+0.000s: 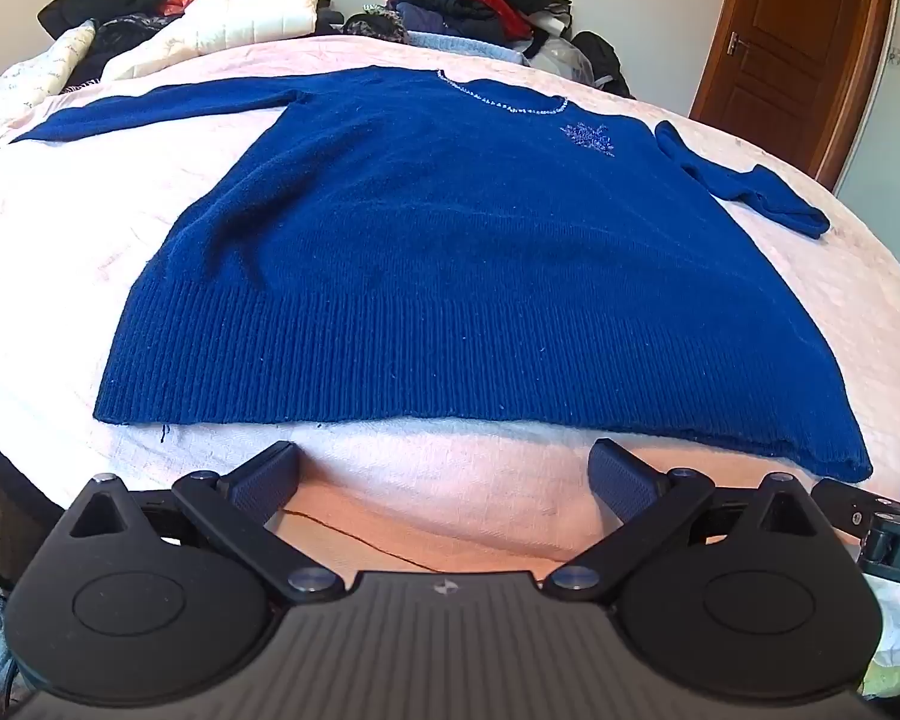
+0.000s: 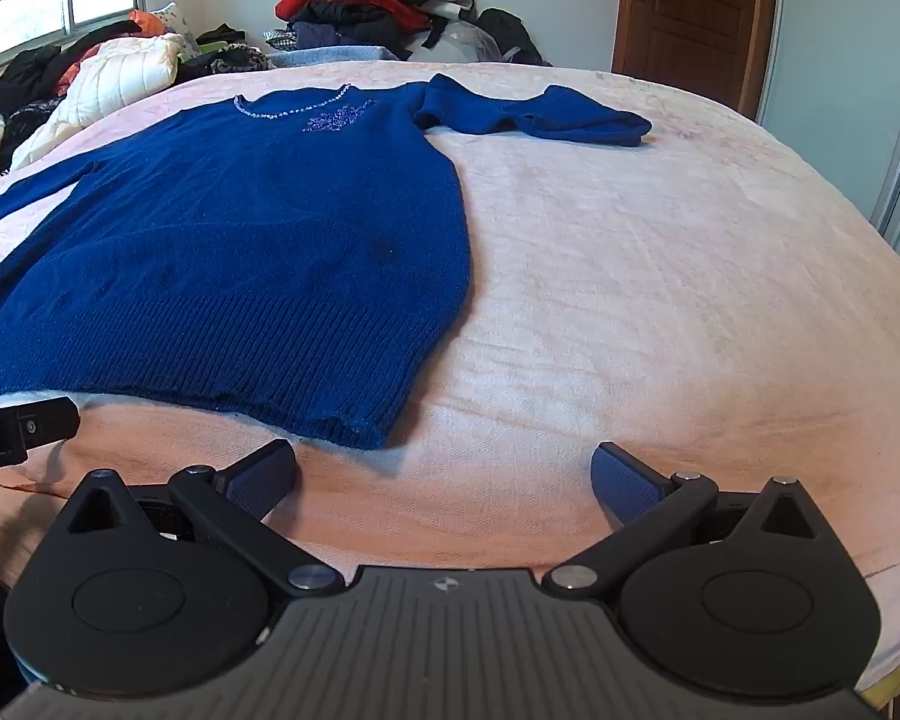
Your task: Fold small clothes
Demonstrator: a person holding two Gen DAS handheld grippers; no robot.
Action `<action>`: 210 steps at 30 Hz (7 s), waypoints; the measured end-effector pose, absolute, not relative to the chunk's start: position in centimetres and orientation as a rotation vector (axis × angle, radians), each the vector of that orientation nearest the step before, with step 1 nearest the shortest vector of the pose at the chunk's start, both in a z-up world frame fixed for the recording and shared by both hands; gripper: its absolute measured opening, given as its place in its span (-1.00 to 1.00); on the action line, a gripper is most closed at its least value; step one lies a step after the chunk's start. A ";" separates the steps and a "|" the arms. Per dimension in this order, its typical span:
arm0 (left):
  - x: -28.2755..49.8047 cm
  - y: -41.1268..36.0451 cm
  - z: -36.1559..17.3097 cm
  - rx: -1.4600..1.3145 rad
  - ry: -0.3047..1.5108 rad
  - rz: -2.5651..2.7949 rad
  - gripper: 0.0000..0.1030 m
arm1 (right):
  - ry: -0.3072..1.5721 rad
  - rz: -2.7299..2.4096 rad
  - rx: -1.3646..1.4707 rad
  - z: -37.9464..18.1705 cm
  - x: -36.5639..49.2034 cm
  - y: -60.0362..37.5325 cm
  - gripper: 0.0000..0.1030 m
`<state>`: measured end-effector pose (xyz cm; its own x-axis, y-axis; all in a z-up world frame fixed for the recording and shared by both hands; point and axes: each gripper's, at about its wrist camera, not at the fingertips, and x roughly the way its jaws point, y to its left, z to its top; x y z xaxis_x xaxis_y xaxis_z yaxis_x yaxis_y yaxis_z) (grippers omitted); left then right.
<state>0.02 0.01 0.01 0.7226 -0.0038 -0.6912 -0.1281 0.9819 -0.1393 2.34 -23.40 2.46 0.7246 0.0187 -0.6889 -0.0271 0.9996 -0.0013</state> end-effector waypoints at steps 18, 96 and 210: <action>-0.3 -0.1 0.2 -0.184 0.751 0.068 1.00 | 0.759 0.025 -0.011 2.5 2.3 -23.4 1.00; 2.7 3.5 8.1 -0.158 0.516 0.071 1.00 | 0.458 0.038 0.273 11.9 11.2 -34.0 0.96; 35.8 -6.9 0.2 -1.266 0.932 -0.524 -0.93 | 0.631 0.712 1.474 -1.2 31.7 -37.4 0.37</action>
